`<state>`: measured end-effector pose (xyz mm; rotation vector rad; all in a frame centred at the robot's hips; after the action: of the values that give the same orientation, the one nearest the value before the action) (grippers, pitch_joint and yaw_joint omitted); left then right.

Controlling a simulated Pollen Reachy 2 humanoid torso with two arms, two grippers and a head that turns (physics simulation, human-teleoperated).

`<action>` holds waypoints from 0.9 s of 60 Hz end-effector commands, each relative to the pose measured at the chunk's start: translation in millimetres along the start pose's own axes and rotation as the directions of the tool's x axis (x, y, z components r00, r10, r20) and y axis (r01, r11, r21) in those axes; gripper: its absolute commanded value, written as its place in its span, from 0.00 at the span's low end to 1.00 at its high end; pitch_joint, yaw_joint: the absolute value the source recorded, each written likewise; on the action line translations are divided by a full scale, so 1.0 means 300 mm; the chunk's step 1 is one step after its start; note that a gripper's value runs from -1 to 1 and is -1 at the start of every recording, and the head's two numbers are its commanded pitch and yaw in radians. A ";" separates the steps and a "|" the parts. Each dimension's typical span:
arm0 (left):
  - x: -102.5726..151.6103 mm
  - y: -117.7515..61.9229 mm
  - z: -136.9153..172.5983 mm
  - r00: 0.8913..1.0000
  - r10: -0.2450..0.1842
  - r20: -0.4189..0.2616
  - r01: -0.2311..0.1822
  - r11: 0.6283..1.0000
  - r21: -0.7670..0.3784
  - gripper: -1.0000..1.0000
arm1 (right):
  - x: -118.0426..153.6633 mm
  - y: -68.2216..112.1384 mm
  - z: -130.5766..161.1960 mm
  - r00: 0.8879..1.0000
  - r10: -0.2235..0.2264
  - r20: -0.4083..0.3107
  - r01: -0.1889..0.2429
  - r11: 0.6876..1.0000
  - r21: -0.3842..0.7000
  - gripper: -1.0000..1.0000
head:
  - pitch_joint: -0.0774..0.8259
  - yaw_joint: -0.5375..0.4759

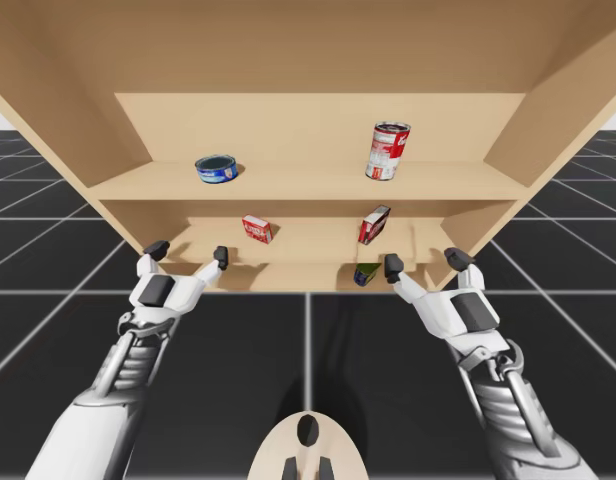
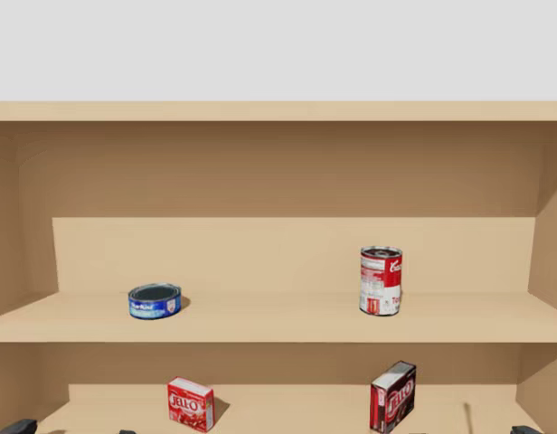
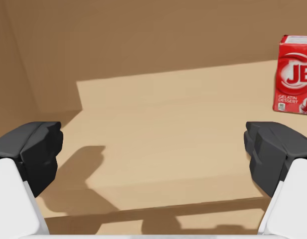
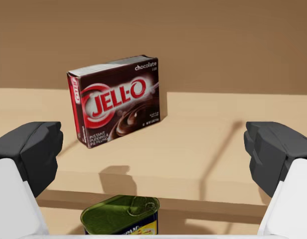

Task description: Find the tomato soup can on the shelf and bring it to me.

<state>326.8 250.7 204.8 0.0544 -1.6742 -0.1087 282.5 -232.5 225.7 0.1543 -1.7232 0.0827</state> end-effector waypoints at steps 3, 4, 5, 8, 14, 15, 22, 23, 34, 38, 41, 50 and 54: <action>0.001 0.003 -0.001 1.000 0.003 -0.001 -0.003 1.000 0.004 0.00 | -0.005 0.020 0.007 1.000 -0.031 0.003 0.031 0.999 0.014 0.00 | 0.10 0.53; 0.001 0.003 -0.001 1.000 0.003 -0.001 -0.003 1.000 0.003 0.00 | -0.004 0.021 0.007 1.000 -0.031 0.000 0.031 0.999 0.023 0.00 | 0.10 0.53; 0.001 0.003 -0.001 1.000 0.003 -0.001 -0.003 1.000 0.003 0.00 | -0.003 0.021 0.007 1.000 -0.031 -0.002 0.031 0.999 0.031 0.00 | 0.10 0.53; 0.001 0.002 -0.001 1.000 0.002 0.000 -0.002 1.000 0.003 0.00 | 0.000 0.022 0.008 1.000 -0.026 -0.005 0.026 0.999 0.035 0.00 | 0.13 0.53; 0.000 0.001 0.000 1.000 0.000 0.001 0.000 1.000 0.001 0.00 | 0.003 0.018 0.008 0.999 -0.033 -0.003 0.033 0.999 0.027 0.00 | 0.16 0.49; 0.000 0.001 0.000 1.000 0.000 0.001 0.000 1.000 0.001 0.00 | 0.003 0.018 0.008 0.999 -0.032 -0.002 0.032 0.999 0.027 0.00 | 0.17 0.49; 0.000 0.001 0.000 1.000 0.001 0.002 -0.001 1.000 -0.002 0.00 | 0.002 0.017 0.006 1.000 -0.030 0.000 0.030 0.999 0.022 0.00 | 0.21 0.41; 0.001 0.001 0.001 1.000 0.001 0.002 -0.001 1.000 -0.003 0.00 | 0.001 0.017 0.006 1.000 -0.029 -0.001 0.029 0.999 0.021 0.00 | 0.22 0.40; 0.003 -0.002 0.004 1.000 0.004 0.009 -0.004 1.000 -0.013 0.00 | 0.002 0.017 0.006 1.000 -0.020 0.009 0.020 1.000 0.015 0.00 | 0.25 0.30; 0.003 -0.002 0.004 1.000 0.004 0.010 -0.004 1.000 -0.015 0.00 | 0.006 0.022 0.009 1.000 -0.009 0.021 0.008 1.000 0.017 0.00 | 0.25 0.29; 0.003 -0.002 0.005 1.000 0.004 0.011 -0.003 1.000 -0.015 0.00 | 0.022 0.030 0.014 1.000 0.011 0.026 -0.011 1.000 -0.001 0.00 | 0.25 0.30; 0.001 -0.003 0.004 1.000 0.004 0.009 -0.004 1.000 -0.012 0.00 | 0.123 0.070 0.063 0.999 -0.005 0.050 0.003 0.999 0.038 0.00 | 0.25 0.31; 0.001 -0.004 0.003 1.000 0.007 0.007 -0.007 1.000 -0.012 0.00 | 0.180 0.100 0.084 0.999 0.002 0.054 -0.005 0.998 0.059 0.00 | 0.26 0.32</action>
<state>325.6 249.8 205.1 0.0413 -1.6817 -0.1160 261.1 -221.2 252.0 0.1725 -1.7536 0.1173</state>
